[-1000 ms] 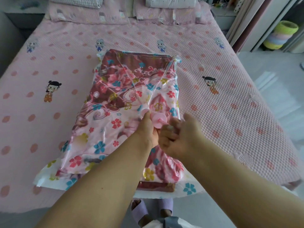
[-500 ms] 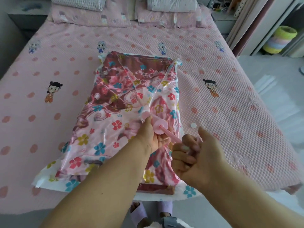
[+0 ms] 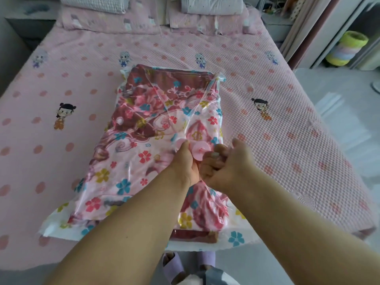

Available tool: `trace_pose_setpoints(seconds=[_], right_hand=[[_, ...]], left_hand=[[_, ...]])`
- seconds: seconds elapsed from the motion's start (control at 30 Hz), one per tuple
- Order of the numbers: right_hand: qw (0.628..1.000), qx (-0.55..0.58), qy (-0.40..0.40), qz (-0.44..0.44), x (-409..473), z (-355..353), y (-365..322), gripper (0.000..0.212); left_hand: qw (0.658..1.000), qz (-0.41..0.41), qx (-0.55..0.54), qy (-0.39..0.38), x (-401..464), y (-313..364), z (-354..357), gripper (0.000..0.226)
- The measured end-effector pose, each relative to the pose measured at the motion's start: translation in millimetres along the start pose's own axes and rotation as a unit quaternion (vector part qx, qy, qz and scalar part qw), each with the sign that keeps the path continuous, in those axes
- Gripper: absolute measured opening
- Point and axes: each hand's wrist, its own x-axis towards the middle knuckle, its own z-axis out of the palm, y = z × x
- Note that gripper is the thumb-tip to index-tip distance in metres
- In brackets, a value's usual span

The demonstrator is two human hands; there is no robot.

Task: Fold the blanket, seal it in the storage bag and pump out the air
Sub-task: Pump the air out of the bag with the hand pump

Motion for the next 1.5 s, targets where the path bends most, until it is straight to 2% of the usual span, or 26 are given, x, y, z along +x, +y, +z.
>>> trace_pose_setpoints(seconds=[0.07,0.13,0.23,0.37,0.47,0.53,0.6,0.7,0.83,0.93,1.03,1.1,1.17,1.23,1.3,1.33,1.43,1.5], right_hand=[[0.999,-0.027,0.002,-0.021,14.5,17.2,2.8,0.056],[0.996,-0.064,-0.042,-0.050,7.8,4.0,6.7,0.058],[0.995,-0.068,-0.066,0.009,-32.4,-23.1,11.9,0.065],[0.999,-0.020,-0.031,0.005,-18.6,-16.9,3.6,0.065],[0.999,-0.040,-0.002,-0.023,12.4,12.8,11.3,0.062],[0.995,-0.073,-0.041,-0.047,7.8,0.6,16.2,0.063],[0.995,-0.070,-0.066,-0.005,-17.0,-18.9,19.5,0.065],[0.996,-0.076,-0.035,0.003,-39.1,-31.5,17.4,0.066],[0.999,-0.032,-0.003,-0.025,5.0,9.6,11.4,0.061],[0.994,-0.075,-0.043,-0.067,11.2,1.1,17.4,0.061],[0.995,-0.079,-0.056,-0.002,-25.6,-25.1,27.4,0.067],[0.996,-0.086,-0.027,0.008,-32.9,-29.4,24.8,0.067],[0.999,-0.044,-0.019,-0.001,-14.1,-12.2,15.5,0.064],[0.999,-0.030,0.006,-0.012,9.3,15.4,13.3,0.060],[0.996,-0.073,-0.011,-0.049,14.8,14.9,15.7,0.059],[0.995,-0.082,-0.032,-0.056,9.5,7.6,18.2,0.060],[0.994,-0.095,-0.049,-0.006,-24.0,-18.0,27.5,0.065],[0.996,-0.080,-0.042,0.001,-32.5,-24.1,26.0,0.067]], left_hand=[[1.000,0.015,0.014,0.008,-1.9,3.7,1.0,0.041],[1.000,0.019,0.007,0.017,3.8,2.7,-1.9,0.041],[1.000,-0.006,-0.025,0.008,-0.2,-4.2,-6.9,0.045],[0.999,-0.015,-0.039,0.005,-1.2,-4.1,-4.9,0.050],[0.998,-0.033,-0.045,-0.007,-8.4,0.5,-2.6,0.056],[0.998,-0.031,-0.055,-0.008,-3.8,-3.6,-4.9,0.055],[0.998,-0.011,-0.058,0.002,-2.8,-7.0,-7.8,0.047],[0.997,-0.016,-0.071,0.013,-2.4,-7.8,-11.0,0.051],[0.996,-0.031,-0.088,-0.001,-8.6,1.2,-1.7,0.051],[0.995,-0.038,-0.093,-0.019,-0.9,-2.8,-3.5,0.067],[0.997,-0.024,-0.079,0.000,-0.1,-9.3,-14.5,0.050],[0.997,-0.018,-0.073,0.024,1.9,-8.4,-17.7,0.049],[0.998,-0.022,-0.062,0.024,-2.5,-4.1,-12.9,0.049],[0.996,-0.030,-0.085,-0.003,-5.6,2.1,-7.2,0.061],[0.994,-0.031,-0.107,-0.019,-5.4,3.6,-6.4,0.075],[0.994,-0.033,-0.103,-0.027,0.1,1.5,-8.1,0.072],[0.997,-0.022,-0.068,0.010,-1.8,-3.3,-15.5,0.047],[0.997,-0.027,-0.074,0.020,-1.2,-5.6,-19.0,0.046]])
